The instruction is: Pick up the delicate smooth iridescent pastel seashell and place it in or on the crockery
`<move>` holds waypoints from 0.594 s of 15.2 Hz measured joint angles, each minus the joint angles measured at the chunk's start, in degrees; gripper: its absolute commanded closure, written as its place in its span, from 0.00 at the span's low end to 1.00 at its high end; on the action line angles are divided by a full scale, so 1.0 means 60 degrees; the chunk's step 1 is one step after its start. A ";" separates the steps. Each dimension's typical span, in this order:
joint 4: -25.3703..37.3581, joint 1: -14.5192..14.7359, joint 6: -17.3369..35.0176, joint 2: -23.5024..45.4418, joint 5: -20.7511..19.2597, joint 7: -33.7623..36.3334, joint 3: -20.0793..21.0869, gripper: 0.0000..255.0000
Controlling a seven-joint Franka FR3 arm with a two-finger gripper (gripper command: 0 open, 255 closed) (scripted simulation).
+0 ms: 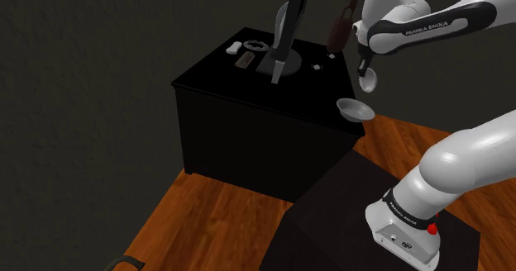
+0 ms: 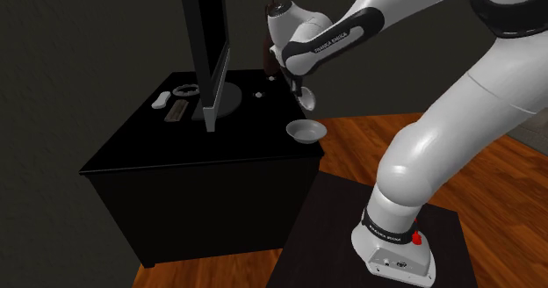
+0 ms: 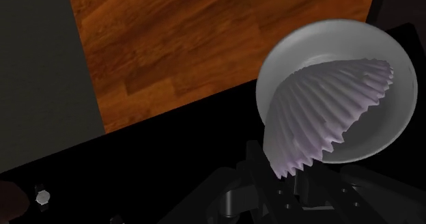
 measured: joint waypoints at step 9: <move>-0.0886 -0.0147 0.0852 0.0114 -0.0488 0.0651 -0.0053 1.00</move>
